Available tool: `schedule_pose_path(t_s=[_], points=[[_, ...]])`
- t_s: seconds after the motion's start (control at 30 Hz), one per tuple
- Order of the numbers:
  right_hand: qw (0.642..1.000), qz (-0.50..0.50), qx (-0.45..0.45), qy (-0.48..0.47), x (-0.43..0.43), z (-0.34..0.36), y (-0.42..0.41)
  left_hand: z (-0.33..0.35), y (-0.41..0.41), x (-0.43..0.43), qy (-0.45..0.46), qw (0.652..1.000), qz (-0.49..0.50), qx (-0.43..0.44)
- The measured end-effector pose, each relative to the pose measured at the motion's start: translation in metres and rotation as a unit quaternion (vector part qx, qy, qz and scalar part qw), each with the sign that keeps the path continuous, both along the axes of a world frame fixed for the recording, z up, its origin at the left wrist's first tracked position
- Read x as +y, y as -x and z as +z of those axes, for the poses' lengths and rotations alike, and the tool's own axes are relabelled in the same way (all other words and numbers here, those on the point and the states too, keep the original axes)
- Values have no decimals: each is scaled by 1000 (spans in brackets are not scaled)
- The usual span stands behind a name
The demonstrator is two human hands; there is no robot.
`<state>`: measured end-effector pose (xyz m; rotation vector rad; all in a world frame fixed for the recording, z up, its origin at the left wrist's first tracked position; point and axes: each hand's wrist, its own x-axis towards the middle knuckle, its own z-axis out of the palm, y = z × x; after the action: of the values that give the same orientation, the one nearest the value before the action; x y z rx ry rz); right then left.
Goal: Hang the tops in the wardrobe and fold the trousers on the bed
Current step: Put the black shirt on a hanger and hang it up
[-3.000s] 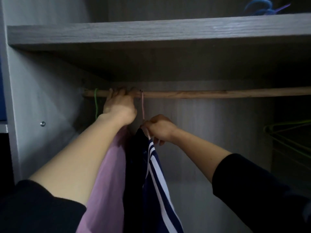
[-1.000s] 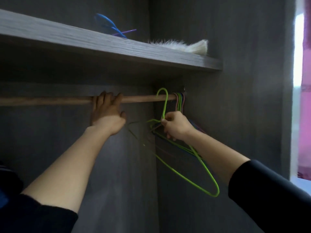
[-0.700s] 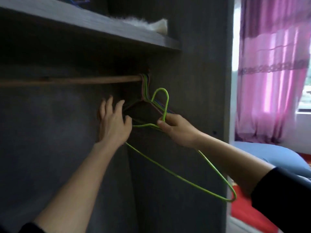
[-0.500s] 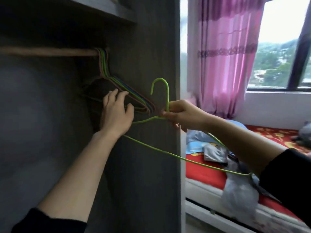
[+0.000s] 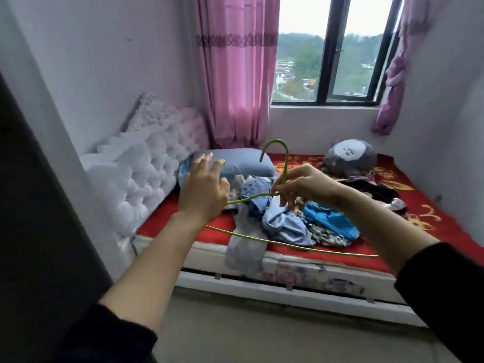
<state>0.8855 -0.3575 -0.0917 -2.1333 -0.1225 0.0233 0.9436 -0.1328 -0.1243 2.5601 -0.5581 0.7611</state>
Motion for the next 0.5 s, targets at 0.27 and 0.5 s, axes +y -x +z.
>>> schedule_pose_path(t_s=[0.27, 0.5], points=[[986, -150, 61, 42, -147, -79, 23, -79, -26, -176, -45, 973, -66, 217], [970, -221, 100, 26, -252, -138, -15, -124, -80, -292, -79, 951, -129, 271]])
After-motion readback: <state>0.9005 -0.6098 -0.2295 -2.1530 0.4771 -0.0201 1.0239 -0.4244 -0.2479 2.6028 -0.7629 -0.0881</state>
